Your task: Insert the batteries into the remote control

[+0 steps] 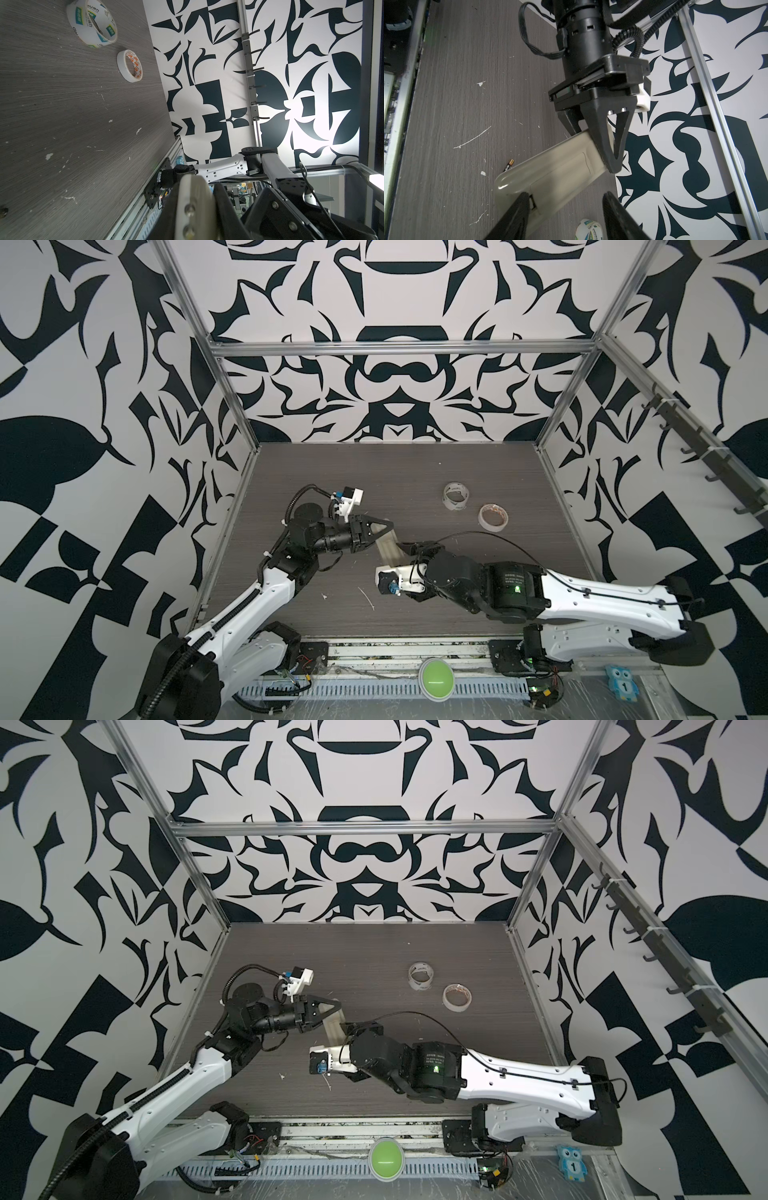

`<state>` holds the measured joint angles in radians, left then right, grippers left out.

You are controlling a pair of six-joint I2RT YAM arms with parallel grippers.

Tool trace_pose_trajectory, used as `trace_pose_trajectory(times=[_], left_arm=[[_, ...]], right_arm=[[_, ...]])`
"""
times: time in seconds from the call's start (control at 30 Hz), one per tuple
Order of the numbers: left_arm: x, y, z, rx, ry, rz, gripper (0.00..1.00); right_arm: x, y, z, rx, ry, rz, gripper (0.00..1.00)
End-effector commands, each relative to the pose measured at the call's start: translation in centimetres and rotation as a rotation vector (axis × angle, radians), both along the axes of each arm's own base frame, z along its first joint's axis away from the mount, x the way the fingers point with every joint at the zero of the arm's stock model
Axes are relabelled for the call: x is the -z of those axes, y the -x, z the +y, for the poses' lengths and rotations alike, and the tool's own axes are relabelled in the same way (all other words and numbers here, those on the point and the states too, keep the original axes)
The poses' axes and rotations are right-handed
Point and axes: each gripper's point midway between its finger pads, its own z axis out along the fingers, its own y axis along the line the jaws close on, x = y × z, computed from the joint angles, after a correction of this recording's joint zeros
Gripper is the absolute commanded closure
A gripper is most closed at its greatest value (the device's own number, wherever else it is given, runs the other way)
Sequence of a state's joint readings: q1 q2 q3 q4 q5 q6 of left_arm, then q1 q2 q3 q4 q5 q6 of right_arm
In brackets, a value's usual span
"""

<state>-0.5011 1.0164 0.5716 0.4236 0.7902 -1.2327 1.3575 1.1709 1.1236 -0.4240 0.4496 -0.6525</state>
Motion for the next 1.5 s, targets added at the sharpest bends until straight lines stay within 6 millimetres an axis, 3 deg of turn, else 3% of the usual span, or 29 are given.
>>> trace_pose_trajectory(times=[0.0, 0.77, 0.93, 1.13, 1.47], left_arm=[[-1.4, 2.0, -0.5, 0.105, 0.034, -0.017, 1.00], [-0.7, 1.7, -0.3, 0.095, 0.019, 0.003, 1.00], [-0.6, 1.6, -0.1, 0.090, 0.017, 0.004, 1.00], [-0.5, 1.7, -0.1, 0.092, 0.017, 0.006, 1.00], [-0.9, 1.8, -0.1, 0.095, 0.021, -0.001, 1.00]], right_arm=[[-3.2, -1.5, 0.1, 0.069, -0.123, -0.064, 0.40], [-4.0, -1.1, 0.0, 0.045, -0.165, -0.070, 0.40], [-4.1, -0.1, -0.2, -0.001, -0.178, -0.035, 0.40], [-3.3, 1.8, -0.1, -0.088, -0.165, 0.058, 0.39], [-1.5, 2.1, 0.5, -0.105, -0.096, 0.099, 0.39]])
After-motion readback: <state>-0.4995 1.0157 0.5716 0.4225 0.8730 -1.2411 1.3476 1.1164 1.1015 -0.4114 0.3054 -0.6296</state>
